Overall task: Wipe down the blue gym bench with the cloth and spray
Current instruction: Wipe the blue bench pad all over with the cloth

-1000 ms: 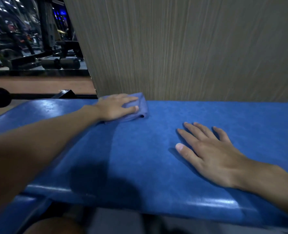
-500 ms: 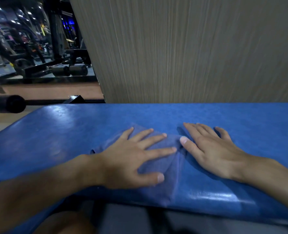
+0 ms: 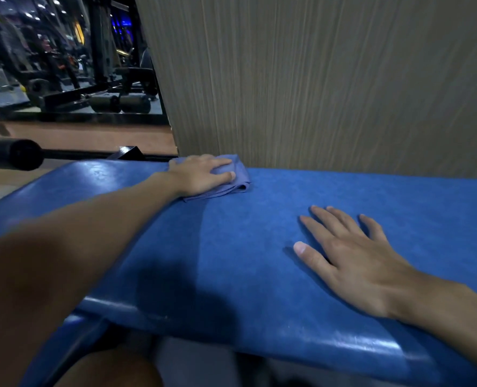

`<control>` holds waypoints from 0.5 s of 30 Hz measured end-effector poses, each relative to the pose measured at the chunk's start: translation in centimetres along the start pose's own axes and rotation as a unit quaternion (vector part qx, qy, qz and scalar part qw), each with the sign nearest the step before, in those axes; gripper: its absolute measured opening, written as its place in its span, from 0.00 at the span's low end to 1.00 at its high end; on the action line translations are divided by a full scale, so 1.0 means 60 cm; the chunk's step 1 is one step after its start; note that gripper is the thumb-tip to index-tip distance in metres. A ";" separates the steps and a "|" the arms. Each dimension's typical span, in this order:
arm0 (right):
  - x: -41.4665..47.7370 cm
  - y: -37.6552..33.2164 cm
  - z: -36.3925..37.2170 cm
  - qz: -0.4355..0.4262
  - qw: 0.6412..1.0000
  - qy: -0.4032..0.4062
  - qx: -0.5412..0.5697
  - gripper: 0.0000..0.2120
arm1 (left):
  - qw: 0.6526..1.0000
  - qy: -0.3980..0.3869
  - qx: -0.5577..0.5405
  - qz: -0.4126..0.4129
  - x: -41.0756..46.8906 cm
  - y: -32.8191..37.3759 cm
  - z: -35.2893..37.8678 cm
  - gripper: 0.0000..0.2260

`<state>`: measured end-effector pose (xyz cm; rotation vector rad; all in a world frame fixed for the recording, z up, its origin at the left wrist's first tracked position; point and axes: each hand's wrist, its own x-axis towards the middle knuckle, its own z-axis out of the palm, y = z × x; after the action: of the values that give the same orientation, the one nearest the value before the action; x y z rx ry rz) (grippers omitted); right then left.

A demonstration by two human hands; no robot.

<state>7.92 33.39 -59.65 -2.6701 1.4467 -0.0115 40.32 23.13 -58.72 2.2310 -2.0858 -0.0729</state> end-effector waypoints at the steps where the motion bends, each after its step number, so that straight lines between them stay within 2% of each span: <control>1: 0.000 -0.001 0.000 0.000 1.000 0.000 0.001 0.46 | 1.000 -0.003 0.010 -0.004 -0.003 0.006 0.001 0.38; 3: -0.002 -0.003 -0.002 0.001 1.000 -0.004 0.004 0.44 | 1.000 -0.010 0.023 0.001 -0.028 0.020 0.008 0.34; 6: -0.004 -0.004 -0.004 0.002 1.000 -0.001 0.012 0.42 | 0.998 -0.026 0.023 0.044 -0.106 0.052 0.011 0.35; 11: -0.006 -0.005 -0.007 0.003 1.000 0.007 0.027 0.39 | 0.973 -0.046 0.094 0.207 -0.271 0.104 0.017 0.32; 15: -0.003 -0.015 -0.019 -0.010 0.999 0.019 0.025 0.43 | 0.965 -0.071 0.073 0.242 -0.295 0.096 0.008 0.30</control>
<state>8.49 33.95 -58.45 -2.6590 1.4110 -0.0997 33.37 40.41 -59.08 1.7602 -2.7320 -0.0460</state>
